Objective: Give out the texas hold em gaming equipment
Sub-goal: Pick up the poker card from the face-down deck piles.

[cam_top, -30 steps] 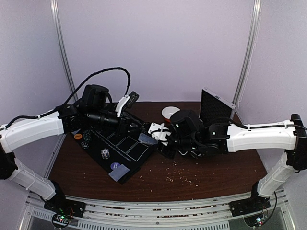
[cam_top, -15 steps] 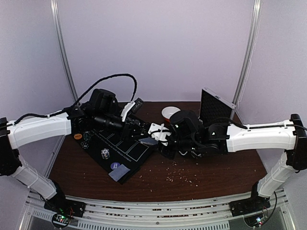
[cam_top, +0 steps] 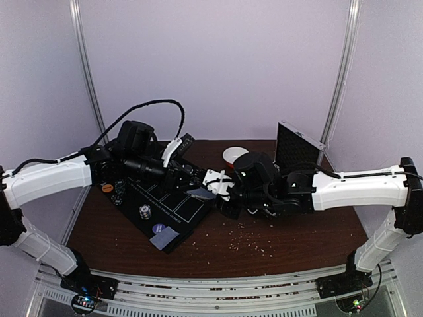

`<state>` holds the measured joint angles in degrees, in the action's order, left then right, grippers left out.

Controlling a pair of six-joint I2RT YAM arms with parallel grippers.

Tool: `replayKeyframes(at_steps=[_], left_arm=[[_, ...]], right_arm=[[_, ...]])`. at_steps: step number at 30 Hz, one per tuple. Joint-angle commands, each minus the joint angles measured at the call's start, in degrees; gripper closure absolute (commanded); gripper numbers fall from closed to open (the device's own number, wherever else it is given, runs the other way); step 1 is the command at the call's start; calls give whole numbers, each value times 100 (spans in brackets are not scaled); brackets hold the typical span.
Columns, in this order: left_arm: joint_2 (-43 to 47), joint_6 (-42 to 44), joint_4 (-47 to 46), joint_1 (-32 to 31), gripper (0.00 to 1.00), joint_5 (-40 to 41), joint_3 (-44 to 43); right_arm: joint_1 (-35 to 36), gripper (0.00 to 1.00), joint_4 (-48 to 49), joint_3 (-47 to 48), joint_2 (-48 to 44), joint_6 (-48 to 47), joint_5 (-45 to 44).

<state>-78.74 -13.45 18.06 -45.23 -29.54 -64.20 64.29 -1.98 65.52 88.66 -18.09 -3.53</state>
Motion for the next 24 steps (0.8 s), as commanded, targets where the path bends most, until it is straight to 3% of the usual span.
replayKeyframes(at_steps=[1, 8, 16, 18, 24], left_arm=[[219, 56, 122, 50, 72, 336, -165], [298, 53, 117, 50, 71, 181, -148], [369, 26, 107, 50, 89, 69, -197], [397, 12, 136, 50, 98, 124, -202], [449, 22, 220, 58, 100, 141, -215]], right_arm=[[5, 57, 51, 4, -4, -21, -130], [12, 57, 69, 9, 10, -10, -130], [2, 57, 51, -1, 10, -11, -155], [-4, 57, 32, 1, 17, -3, -187], [-41, 57, 74, -60, 3, 15, -221]])
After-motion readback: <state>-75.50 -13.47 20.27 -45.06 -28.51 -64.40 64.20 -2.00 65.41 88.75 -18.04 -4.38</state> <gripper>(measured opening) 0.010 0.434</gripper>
